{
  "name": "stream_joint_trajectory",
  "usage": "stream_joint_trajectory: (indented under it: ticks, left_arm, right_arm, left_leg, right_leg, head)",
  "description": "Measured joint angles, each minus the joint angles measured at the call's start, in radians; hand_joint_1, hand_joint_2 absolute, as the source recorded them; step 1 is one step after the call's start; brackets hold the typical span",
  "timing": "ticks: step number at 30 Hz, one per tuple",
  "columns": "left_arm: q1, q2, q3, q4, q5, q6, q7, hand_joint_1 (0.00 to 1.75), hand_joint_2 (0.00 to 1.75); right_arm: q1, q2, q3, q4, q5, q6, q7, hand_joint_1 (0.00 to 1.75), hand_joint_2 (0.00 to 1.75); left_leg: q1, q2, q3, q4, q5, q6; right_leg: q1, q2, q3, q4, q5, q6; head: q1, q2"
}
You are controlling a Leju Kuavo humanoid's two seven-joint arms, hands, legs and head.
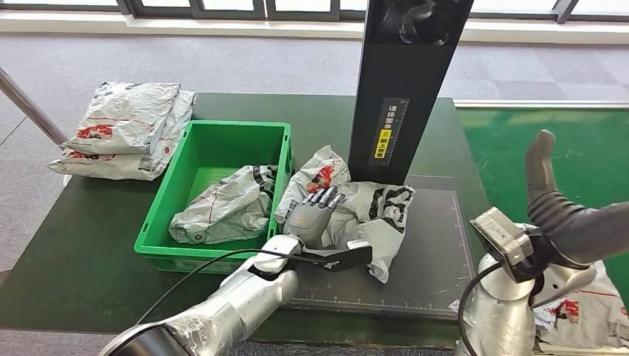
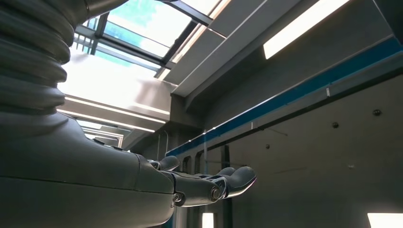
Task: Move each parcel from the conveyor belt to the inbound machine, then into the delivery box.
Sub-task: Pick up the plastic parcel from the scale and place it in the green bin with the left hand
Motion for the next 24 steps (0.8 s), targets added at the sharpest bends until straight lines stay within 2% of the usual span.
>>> stream_joint_trajectory:
  ticks: [12,13,16,17,24]
  left_arm:
    - [-0.013,-0.003,-0.008,0.025,0.0,0.0,0.0,0.03,1.75]
    - [-0.014,-0.003,-0.008,0.026,0.0,0.0,0.0,0.35,1.75]
    - [-0.014,-0.004,-0.008,0.028,-0.004,-0.004,0.005,1.63,1.75]
    - [-0.014,-0.004,-0.01,0.029,-0.008,-0.009,0.011,1.75,1.75]
    - [-0.014,-0.004,-0.031,0.041,-0.046,-0.053,0.066,1.75,1.75]
  right_arm:
    - [0.002,0.0,0.0,-0.01,0.0,0.0,0.0,0.0,1.75]
    - [0.002,0.0,0.0,-0.01,0.0,0.0,0.0,0.0,1.75]
    - [0.003,0.0,0.0,-0.011,0.003,0.0,0.0,0.0,1.75]
    - [0.003,0.0,0.0,-0.012,0.006,0.0,0.0,0.0,1.75]
    - [0.006,0.0,-0.003,-0.021,0.018,0.0,0.0,0.0,1.75]
  left_leg:
    - [0.0,0.0,0.001,0.0,0.0,0.0]
    - [0.0,0.0,0.001,0.0,0.0,0.0]
    - [0.0,0.0,0.002,0.0,0.0,0.0]
    - [0.0,0.0,0.001,0.0,0.0,0.0]
    - [0.0,0.0,0.002,0.0,0.0,0.0]
  right_leg:
    - [0.0,0.0,0.001,0.0,0.0,0.0]
    - [0.0,0.0,0.002,0.0,0.0,0.0]
    - [0.0,0.0,0.002,0.0,0.0,0.0]
    - [0.0,0.0,0.002,0.0,0.0,0.0]
    - [0.0,0.0,0.002,0.0,0.0,0.0]
  head:
    - [0.0,0.0]
    - [0.0,0.0]
    - [0.0,0.0]
    - [0.0,0.0]
    - [0.0,0.0]
